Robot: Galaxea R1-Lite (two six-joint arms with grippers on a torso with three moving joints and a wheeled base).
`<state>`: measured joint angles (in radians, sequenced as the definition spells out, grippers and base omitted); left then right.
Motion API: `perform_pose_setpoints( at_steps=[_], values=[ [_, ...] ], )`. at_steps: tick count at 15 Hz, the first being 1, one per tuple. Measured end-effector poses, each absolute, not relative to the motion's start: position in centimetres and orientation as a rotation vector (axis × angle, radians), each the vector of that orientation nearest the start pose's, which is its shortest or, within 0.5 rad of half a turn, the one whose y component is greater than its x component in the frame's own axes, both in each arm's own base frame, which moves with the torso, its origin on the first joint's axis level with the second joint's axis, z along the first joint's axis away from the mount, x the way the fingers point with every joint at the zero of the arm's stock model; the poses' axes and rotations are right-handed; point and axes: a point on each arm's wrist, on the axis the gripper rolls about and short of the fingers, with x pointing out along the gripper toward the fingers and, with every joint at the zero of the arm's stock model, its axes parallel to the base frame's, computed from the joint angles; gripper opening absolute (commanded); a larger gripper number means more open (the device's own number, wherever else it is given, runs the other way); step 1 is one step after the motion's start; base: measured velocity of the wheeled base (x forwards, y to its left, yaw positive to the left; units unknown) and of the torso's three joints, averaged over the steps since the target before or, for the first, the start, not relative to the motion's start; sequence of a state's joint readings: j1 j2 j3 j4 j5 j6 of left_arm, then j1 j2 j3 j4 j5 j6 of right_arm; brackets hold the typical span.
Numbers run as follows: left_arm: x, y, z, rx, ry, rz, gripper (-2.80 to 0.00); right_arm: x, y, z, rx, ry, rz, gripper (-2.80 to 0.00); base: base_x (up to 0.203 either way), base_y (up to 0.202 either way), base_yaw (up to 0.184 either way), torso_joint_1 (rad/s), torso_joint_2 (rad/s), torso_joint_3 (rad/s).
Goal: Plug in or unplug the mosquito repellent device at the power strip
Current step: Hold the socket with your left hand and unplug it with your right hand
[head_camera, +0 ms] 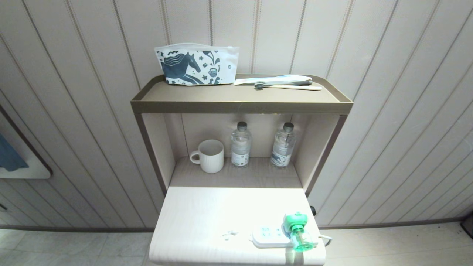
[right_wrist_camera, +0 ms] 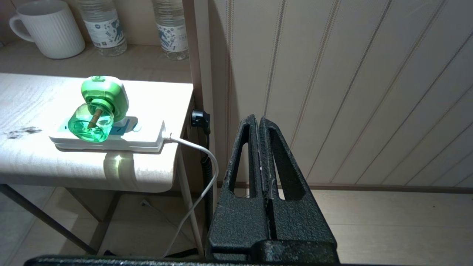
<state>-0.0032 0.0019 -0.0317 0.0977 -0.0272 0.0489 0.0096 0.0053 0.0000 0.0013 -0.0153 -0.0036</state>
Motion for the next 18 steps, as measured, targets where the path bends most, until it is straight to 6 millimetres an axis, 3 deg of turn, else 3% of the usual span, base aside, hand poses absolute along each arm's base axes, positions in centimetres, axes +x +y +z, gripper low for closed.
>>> perform_pose_setpoints(
  at_steps=[11, 14, 18],
  values=[
    [-2.5, -0.1, 7.4, 0.048, 0.067, -0.032, -2.8, -2.4, 0.0, 7.9, -0.072, 0.027, 0.008, -2.8, 0.0, 0.0, 0.0, 0.0, 0.0, 0.0],
    [-2.5, -0.1, 7.4, 0.048, 0.067, -0.032, -2.8, -3.9, 0.0, 12.1, -0.069, -0.022, 0.037, -2.8, 0.0, 0.0, 0.0, 0.0, 0.0, 0.0],
    [-2.5, -0.1, 7.4, 0.048, 0.067, -0.032, -2.8, -5.0, 0.1, 21.4, -0.066, -0.074, 0.076, -2.8, 0.0, 0.0, 0.0, 0.0, 0.0, 0.0]
  ],
)
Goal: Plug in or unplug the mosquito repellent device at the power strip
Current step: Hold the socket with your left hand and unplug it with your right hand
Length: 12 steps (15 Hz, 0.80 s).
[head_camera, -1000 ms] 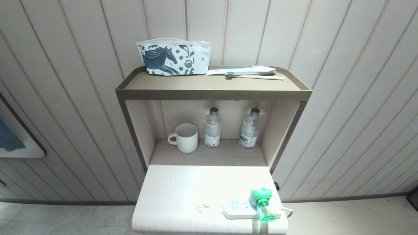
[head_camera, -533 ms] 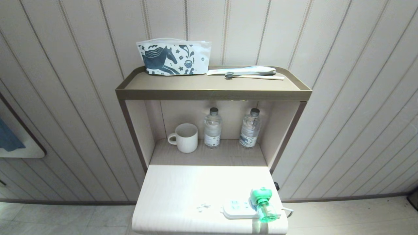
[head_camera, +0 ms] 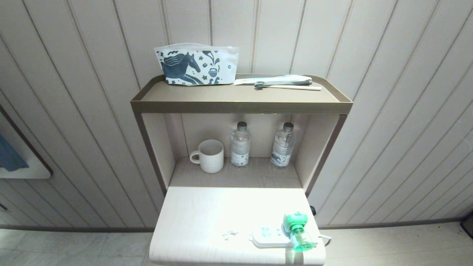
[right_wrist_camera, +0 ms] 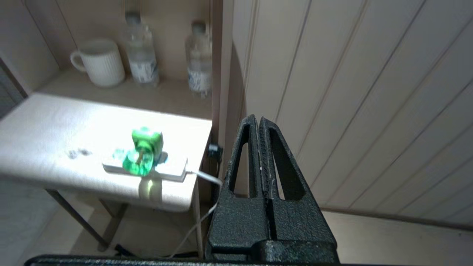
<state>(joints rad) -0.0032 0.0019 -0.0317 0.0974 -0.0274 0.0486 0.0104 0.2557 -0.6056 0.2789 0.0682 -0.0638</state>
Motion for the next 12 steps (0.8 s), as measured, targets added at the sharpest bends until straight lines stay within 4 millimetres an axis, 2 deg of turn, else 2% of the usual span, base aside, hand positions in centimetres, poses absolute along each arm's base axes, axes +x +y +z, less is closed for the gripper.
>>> perform_pose_setpoints(
  at_steps=[2, 5, 6, 8, 9, 12],
  values=[
    [-2.5, -0.1, 7.4, 0.048, 0.067, -0.032, -2.8, -4.0, 0.1, 27.2, -0.063, -0.076, 0.085, -2.8, 0.0, 0.0, 0.0, 0.0, 0.0, 0.0],
    [-2.5, -0.1, 7.4, 0.048, 0.067, -0.032, -2.8, -0.5, 0.2, 35.1, -0.04, -0.027, 0.117, -2.8, 0.0, 0.0, 0.0, 0.0, 0.0, 0.0],
    [-2.5, -0.1, 7.4, 0.048, 0.067, -0.032, -2.8, 1.0, 0.2, 37.2, -0.029, 0.003, 0.143, -2.8, 0.0, 0.0, 0.0, 0.0, 0.0, 0.0],
    [-2.5, -0.1, 7.4, 0.048, 0.067, -0.032, -2.8, 4.8, 0.8, 39.1, -0.005, 0.144, 0.204, -2.8, 0.0, 0.0, 0.0, 0.0, 0.0, 0.0],
    [-2.5, -0.1, 7.4, 0.053, 0.067, -0.033, -2.8, 7.0, 1.3, 39.0, -0.001, 0.253, 0.238, -2.8, 0.0, 0.0, 0.0, 0.0, 0.0, 0.0],
    [-2.5, 0.0, 7.4, 0.038, 0.068, -0.027, -2.8, 13.2, 3.9, 36.0, 0.0, 0.634, 0.337, -2.8, 0.0, 0.0, 0.0, 0.0, 0.0, 0.0]
  ],
)
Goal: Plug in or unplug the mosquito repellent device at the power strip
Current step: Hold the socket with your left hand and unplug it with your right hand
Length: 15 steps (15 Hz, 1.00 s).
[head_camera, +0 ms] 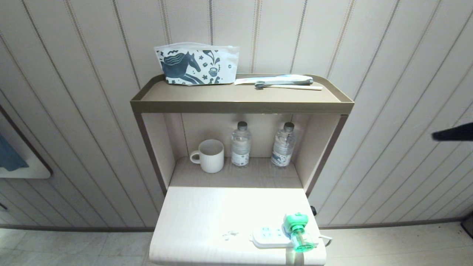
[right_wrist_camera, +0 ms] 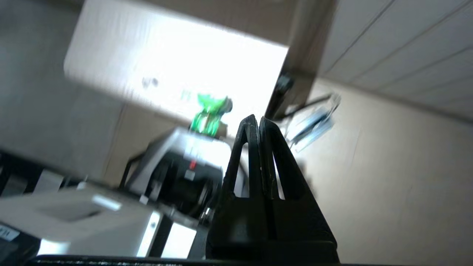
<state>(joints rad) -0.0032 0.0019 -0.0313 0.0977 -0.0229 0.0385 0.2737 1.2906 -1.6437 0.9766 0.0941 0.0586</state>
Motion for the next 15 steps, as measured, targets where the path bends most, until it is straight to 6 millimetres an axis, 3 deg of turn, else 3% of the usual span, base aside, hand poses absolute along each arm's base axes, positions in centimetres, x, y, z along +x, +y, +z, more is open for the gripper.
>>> perform_pose_setpoints(
  at_steps=[5, 6, 9, 13, 15],
  values=[
    [-2.5, 0.0, 7.4, 0.034, 0.067, -0.025, -2.8, 20.9, 9.1, 30.2, -0.005, 1.011, 0.411, -2.8, 0.0, 0.0, 0.0, 0.0, 0.0, 0.0],
    [-2.5, 0.0, 7.4, 0.034, 0.067, -0.025, -2.8, 21.7, 9.8, 29.1, -0.012, 1.059, 0.408, 0.0, 0.0, 0.0, 0.0, 0.0, 0.0, 0.0],
    [-2.5, 0.0, 7.4, 0.037, 0.067, -0.024, -2.8, 23.1, 10.8, 26.5, -0.049, 1.16, 0.384, 0.0, 0.0, 0.0, 0.0, 0.0, 0.0, 0.0],
    [-2.6, -0.1, 7.7, 0.086, 0.059, -0.032, -2.8, 23.3, 11.5, 25.3, -0.073, 1.209, 0.389, 0.0, 0.0, 0.0, 0.0, 0.0, 0.0, 0.0],
    [-3.4, 0.0, 10.7, 0.099, -0.023, -0.028, -2.8, 23.5, 11.6, 25.1, -0.078, 1.216, 0.389, 0.0, 0.0, 0.0, 0.0, 0.0, 0.0, 0.0]
  ],
)
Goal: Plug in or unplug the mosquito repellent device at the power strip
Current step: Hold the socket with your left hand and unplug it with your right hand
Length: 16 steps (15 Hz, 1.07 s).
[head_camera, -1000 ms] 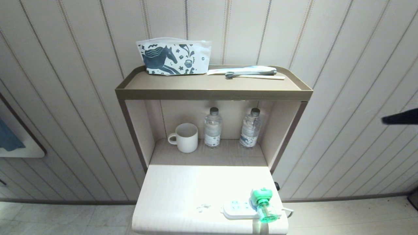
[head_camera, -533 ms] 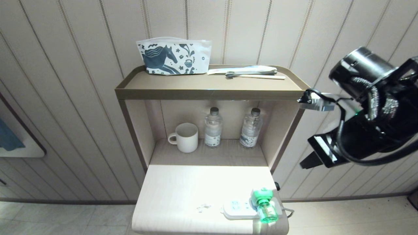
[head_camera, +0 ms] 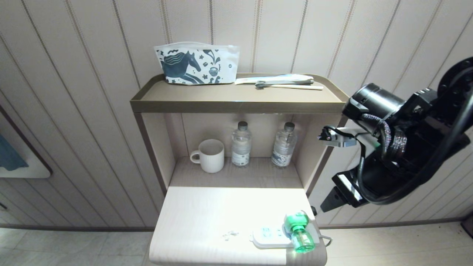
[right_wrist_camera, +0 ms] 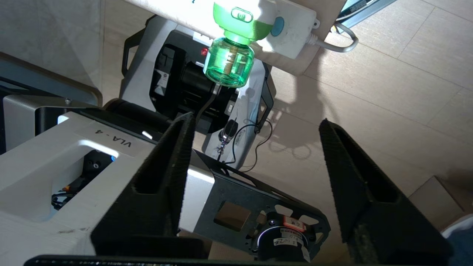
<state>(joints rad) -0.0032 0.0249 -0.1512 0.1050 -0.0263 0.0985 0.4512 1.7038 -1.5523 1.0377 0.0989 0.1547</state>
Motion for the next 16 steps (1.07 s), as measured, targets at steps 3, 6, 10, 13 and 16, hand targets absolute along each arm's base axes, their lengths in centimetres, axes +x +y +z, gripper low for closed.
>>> perform_pose_setpoints(
  at_steps=[3, 6, 10, 13, 16],
  values=[
    [-3.0, 0.0, 16.2, 0.094, -0.039, -0.028, -2.8, 23.7, 12.1, 24.8, -0.082, 1.223, 0.396, 0.0, 0.0, 0.0, 0.0, 0.0, 0.0, 0.0],
    [1.3, -0.2, 19.8, 0.08, 0.125, -0.083, -2.8, 23.6, 12.3, 25.1, -0.084, 1.213, 0.405, 0.0, 0.0, 0.0, 0.0, 0.0, 0.0, 0.0],
    [9.5, -2.3, 20.5, 0.039, 0.438, -0.325, -2.8, 23.4, 12.8, 25.2, -0.095, 1.207, 0.423, 0.0, 0.0, 0.0, 0.0, 0.0, 0.0, 0.0],
    [13.3, -8.0, 18.9, 0.086, 0.629, -0.52, -2.8, 23.5, 13.1, 25.0, -0.106, 1.212, 0.426, 0.0, 0.0, 0.0, 0.0, 0.0, 0.0, 0.0],
    [16.8, -14.0, 16.0, 0.136, 0.714, -0.559, -2.8, 23.7, 13.5, 24.6, -0.144, 1.215, 0.394, 0.0, 0.0, 0.0, 0.0, 0.0, 0.0, 0.0]
  ],
)
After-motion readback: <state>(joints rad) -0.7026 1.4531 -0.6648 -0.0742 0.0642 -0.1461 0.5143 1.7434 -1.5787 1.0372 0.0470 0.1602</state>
